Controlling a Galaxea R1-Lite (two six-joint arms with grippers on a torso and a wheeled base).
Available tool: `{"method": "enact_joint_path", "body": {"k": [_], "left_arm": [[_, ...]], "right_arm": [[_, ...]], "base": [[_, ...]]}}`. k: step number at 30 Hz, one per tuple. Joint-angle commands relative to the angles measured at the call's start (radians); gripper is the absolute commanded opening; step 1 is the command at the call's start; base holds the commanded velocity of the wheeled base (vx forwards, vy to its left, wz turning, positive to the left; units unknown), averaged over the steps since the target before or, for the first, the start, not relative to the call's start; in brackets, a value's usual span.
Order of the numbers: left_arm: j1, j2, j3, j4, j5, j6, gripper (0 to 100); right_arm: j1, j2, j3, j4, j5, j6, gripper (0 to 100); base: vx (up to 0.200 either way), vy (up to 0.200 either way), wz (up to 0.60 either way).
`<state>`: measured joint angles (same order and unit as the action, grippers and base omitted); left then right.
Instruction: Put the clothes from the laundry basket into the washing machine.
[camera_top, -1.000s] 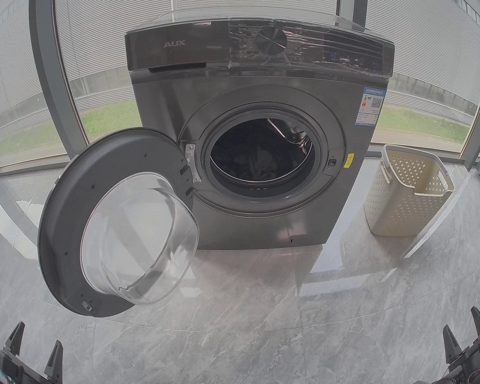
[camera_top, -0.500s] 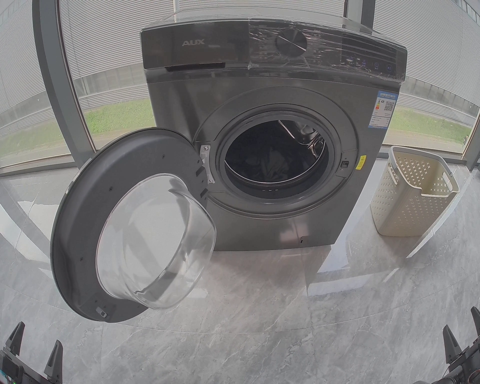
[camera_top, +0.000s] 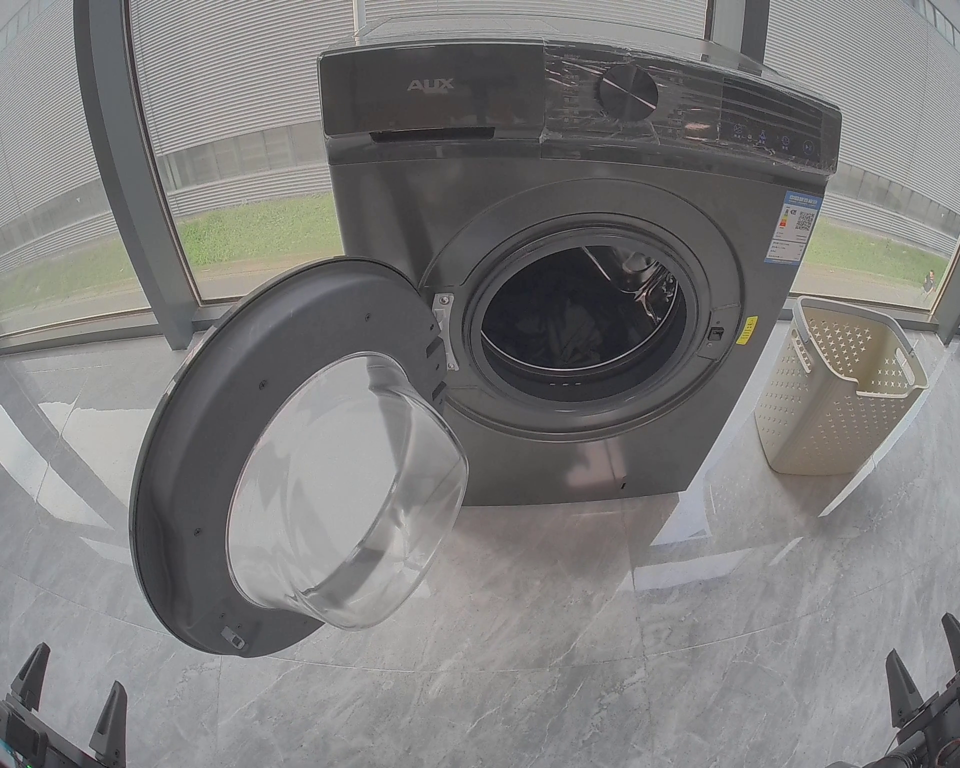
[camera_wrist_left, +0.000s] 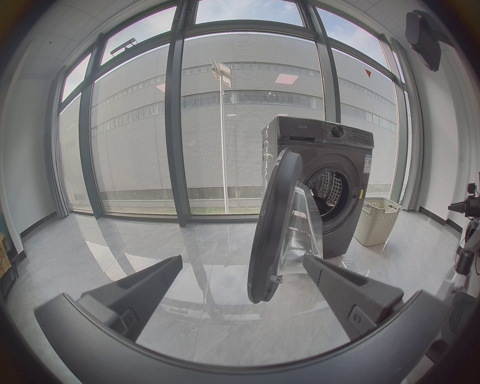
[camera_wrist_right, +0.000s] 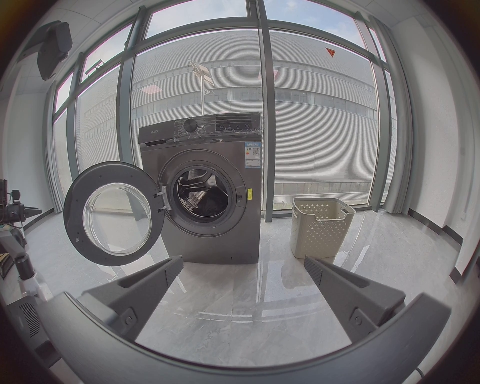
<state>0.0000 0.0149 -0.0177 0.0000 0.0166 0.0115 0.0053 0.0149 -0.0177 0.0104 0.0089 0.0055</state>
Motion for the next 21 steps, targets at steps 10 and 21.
{"method": "enact_joint_path", "body": {"k": [10,21], "left_arm": [[0.000,-0.015,0.015,0.000,0.000,-0.005,100],[0.002,-0.015,0.015,0.002,0.005,-0.005,100]], "right_arm": [[0.001,-0.015,0.012,0.000,0.000,-0.001,100],[0.001,-0.015,0.012,0.000,0.000,0.001,100]], "base": [[0.000,0.060,0.00],[0.000,0.000,0.00]]}}
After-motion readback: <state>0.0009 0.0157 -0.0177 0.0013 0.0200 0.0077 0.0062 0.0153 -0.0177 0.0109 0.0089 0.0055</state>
